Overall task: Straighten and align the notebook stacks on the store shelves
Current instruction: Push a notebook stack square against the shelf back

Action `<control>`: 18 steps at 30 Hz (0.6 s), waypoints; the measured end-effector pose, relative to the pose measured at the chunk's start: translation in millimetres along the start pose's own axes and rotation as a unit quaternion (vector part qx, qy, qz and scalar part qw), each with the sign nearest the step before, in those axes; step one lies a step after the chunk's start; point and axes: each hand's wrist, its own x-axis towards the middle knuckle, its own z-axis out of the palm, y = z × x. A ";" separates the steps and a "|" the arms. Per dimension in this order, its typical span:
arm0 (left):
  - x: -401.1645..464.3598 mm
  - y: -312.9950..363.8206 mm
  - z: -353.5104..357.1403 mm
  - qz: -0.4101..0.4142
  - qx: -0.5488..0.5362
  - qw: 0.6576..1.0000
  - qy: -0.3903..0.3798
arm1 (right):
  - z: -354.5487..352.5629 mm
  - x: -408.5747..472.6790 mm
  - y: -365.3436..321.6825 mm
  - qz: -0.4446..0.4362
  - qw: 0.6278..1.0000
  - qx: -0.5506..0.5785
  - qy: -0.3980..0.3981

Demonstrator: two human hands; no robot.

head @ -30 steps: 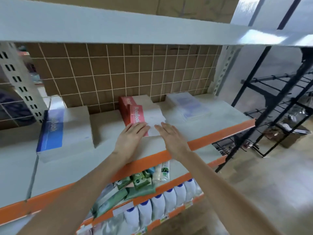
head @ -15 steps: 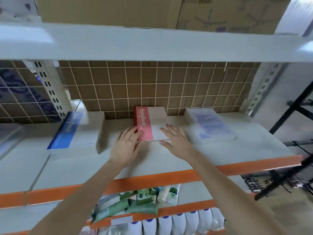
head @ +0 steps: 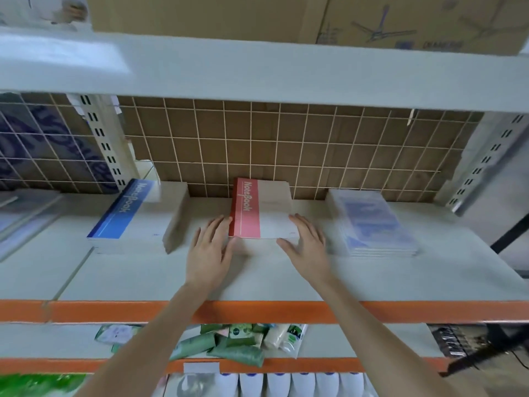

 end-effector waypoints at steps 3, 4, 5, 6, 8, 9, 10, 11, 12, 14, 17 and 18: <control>0.8 0.0 1.4 -0.001 0.002 1.000 0.020 | 4.0 -4.8 1.2 -0.010 0.998 0.024 0.051; 0.9 0.1 1.8 0.001 0.004 1.000 0.026 | 4.1 -5.3 1.5 -0.014 0.997 0.032 0.066; 1.0 -0.3 2.5 0.001 0.005 0.999 0.032 | 4.0 -5.6 2.0 -0.019 0.996 0.040 0.078; 0.9 -1.0 2.8 -0.001 0.008 0.999 0.040 | 3.7 -6.1 2.5 -0.023 0.995 0.047 0.089; 1.2 -2.2 2.7 -0.011 0.013 0.998 0.056 | 3.8 -6.7 2.8 -0.031 0.992 0.052 0.110; 1.4 -2.4 2.5 -0.014 0.014 0.998 0.061 | 3.9 -7.0 3.1 -0.036 0.991 0.049 0.119; 1.3 -2.5 2.5 -0.013 0.013 0.998 0.066 | 4.2 -7.5 3.3 -0.041 0.990 0.046 0.126; 1.2 -2.6 2.8 -0.009 0.013 0.997 0.071 | 4.6 -8.0 3.4 -0.045 0.990 0.044 0.130; 1.0 -2.7 3.1 -0.006 0.012 0.997 0.074 | 4.7 -8.4 3.3 -0.046 0.989 0.043 0.131; 0.9 -3.0 3.6 -0.006 0.009 0.997 0.078 | 5.0 -8.6 3.2 -0.040 0.990 0.042 0.129; 1.1 -4.0 4.8 0.000 0.004 0.997 0.083 | 5.6 -8.8 3.6 -0.035 0.990 0.036 0.130; 1.2 -4.1 5.1 0.002 0.002 0.997 0.080 | 5.7 -8.8 3.5 -0.036 0.990 0.035 0.132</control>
